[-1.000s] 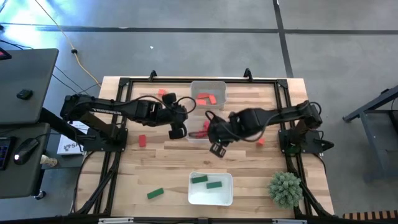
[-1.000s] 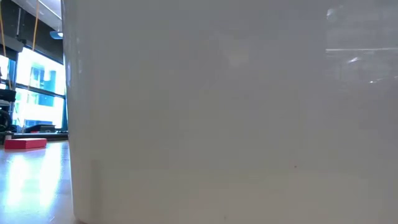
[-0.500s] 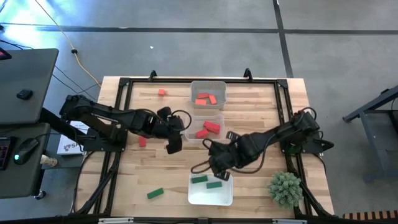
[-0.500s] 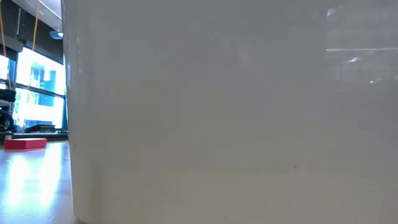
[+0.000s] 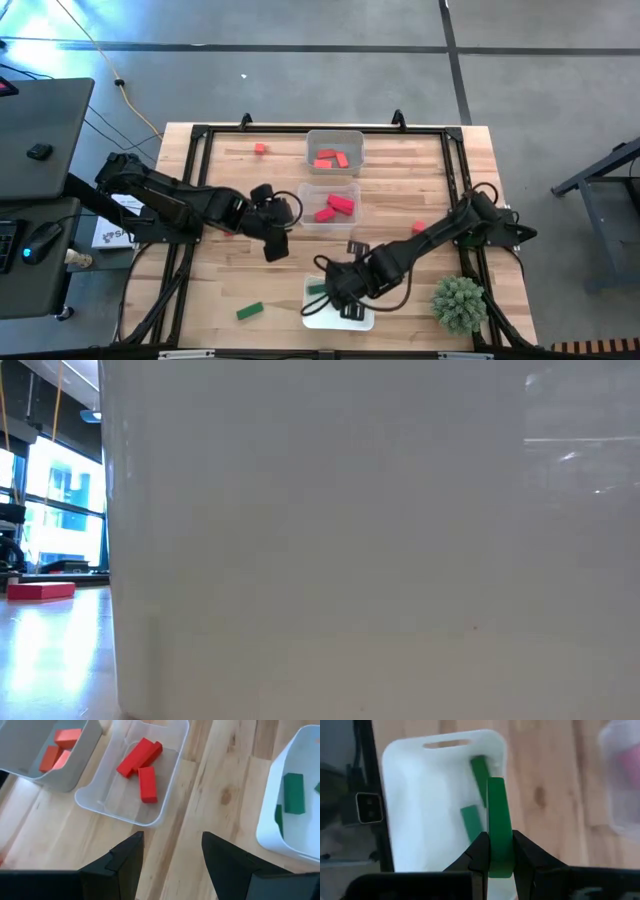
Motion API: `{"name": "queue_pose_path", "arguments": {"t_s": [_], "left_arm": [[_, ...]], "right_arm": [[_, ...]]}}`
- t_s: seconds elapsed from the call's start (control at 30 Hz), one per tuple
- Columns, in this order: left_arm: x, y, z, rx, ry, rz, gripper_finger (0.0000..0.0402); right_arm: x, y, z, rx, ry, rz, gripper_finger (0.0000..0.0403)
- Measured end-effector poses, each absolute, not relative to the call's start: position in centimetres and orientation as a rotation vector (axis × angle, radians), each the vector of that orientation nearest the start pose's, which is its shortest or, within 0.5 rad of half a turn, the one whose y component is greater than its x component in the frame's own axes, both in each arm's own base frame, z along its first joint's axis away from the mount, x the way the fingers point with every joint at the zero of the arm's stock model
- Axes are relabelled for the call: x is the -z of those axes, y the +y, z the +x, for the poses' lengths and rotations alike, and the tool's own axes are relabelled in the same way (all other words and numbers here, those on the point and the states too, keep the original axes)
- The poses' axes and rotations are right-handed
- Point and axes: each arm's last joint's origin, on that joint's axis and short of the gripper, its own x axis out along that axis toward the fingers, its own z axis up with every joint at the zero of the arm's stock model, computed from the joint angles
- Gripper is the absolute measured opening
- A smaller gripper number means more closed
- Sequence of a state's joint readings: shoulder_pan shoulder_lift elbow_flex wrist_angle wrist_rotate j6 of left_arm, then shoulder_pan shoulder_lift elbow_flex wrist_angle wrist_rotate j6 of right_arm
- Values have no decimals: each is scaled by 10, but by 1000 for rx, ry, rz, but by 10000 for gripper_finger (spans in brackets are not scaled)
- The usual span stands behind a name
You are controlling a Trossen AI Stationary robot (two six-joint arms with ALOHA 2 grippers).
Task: Sort & place blocks by color
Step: Put the green block into the white bin
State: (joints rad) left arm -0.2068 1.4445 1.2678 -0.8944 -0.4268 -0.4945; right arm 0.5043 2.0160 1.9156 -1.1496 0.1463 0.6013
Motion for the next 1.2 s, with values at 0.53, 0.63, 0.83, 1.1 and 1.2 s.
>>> {"name": "queue_pose_path", "arguments": {"t_s": [0.53,0.63,0.83,1.1,1.2], "left_arm": [[-299,-48,280,-459,926,-167,188],[-298,-48,280,-469,926,-182,188],[-298,-47,278,-474,939,-179,188],[-297,-47,276,-479,961,-170,188],[-297,-47,276,-479,963,-170,188]], "right_arm": [[-229,218,398,-220,1276,90,34],[-217,218,404,-299,1287,76,34],[-204,210,416,-368,1282,60,34],[-196,198,424,-400,1310,77,35],[-195,198,424,-391,1315,82,43]]}}
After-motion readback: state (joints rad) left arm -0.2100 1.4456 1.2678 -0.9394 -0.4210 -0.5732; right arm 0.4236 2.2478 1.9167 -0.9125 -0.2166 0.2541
